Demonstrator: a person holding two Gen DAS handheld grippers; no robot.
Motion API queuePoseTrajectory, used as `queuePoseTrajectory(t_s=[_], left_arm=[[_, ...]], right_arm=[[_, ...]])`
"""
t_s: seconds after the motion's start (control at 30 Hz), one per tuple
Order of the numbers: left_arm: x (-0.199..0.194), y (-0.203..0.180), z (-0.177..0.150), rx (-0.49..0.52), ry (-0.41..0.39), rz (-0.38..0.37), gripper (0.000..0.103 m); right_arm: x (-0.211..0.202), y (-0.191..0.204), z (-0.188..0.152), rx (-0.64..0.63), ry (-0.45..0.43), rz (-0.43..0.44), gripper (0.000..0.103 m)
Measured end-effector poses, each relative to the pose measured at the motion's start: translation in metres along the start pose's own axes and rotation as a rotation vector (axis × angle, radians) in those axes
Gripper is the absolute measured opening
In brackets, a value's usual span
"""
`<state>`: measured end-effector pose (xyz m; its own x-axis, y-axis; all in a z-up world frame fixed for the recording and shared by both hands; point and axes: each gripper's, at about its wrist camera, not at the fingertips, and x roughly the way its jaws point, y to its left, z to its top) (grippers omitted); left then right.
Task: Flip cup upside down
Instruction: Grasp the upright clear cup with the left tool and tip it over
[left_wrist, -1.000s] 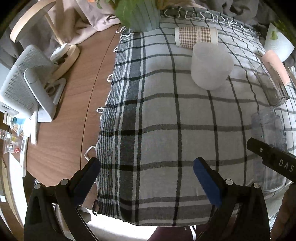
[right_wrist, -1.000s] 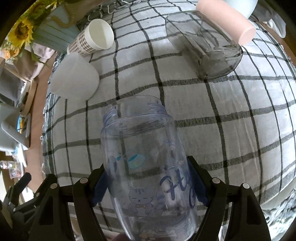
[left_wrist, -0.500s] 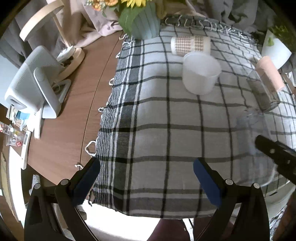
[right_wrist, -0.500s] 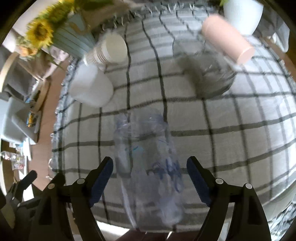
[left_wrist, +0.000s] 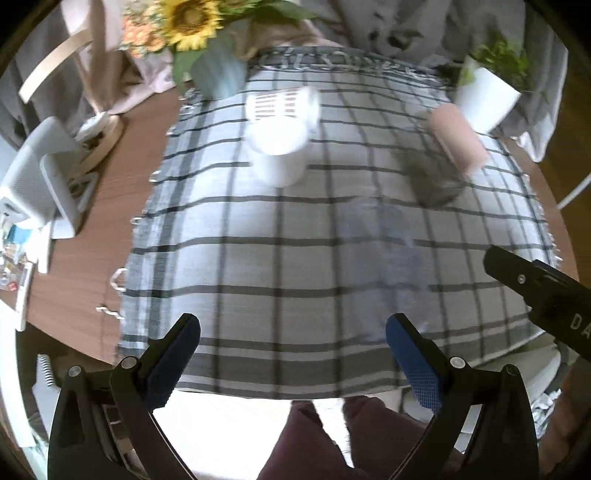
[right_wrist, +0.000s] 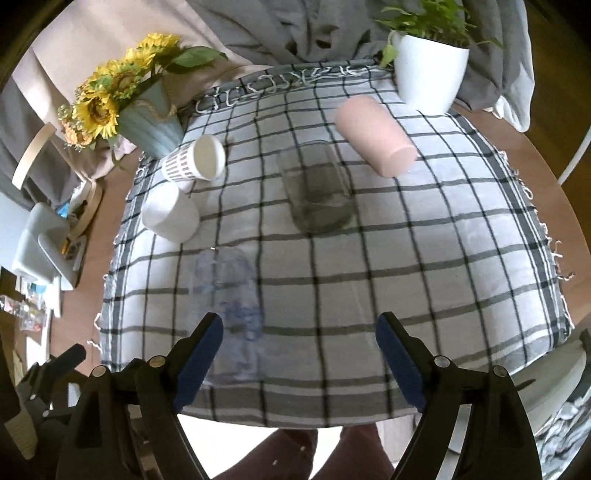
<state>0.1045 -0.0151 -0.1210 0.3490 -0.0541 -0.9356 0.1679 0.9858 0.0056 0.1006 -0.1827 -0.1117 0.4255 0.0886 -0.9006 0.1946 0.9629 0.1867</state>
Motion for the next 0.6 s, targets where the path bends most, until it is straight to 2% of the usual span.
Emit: queuePoseTrajectory(t_s=[0.4, 0.6], left_arm=[[0.032, -0.049, -0.010, -0.021, 0.091, -0.054, 0.102], [0.050, -0.058, -0.015, -0.036, 0.109, -0.032, 0.102]], right_arm=[[0.002, -0.055, -0.002, -0.024, 0.038, -0.010, 0.085], [0.009, -0.074, -0.004, -0.023, 0.061, -0.022, 0.085]])
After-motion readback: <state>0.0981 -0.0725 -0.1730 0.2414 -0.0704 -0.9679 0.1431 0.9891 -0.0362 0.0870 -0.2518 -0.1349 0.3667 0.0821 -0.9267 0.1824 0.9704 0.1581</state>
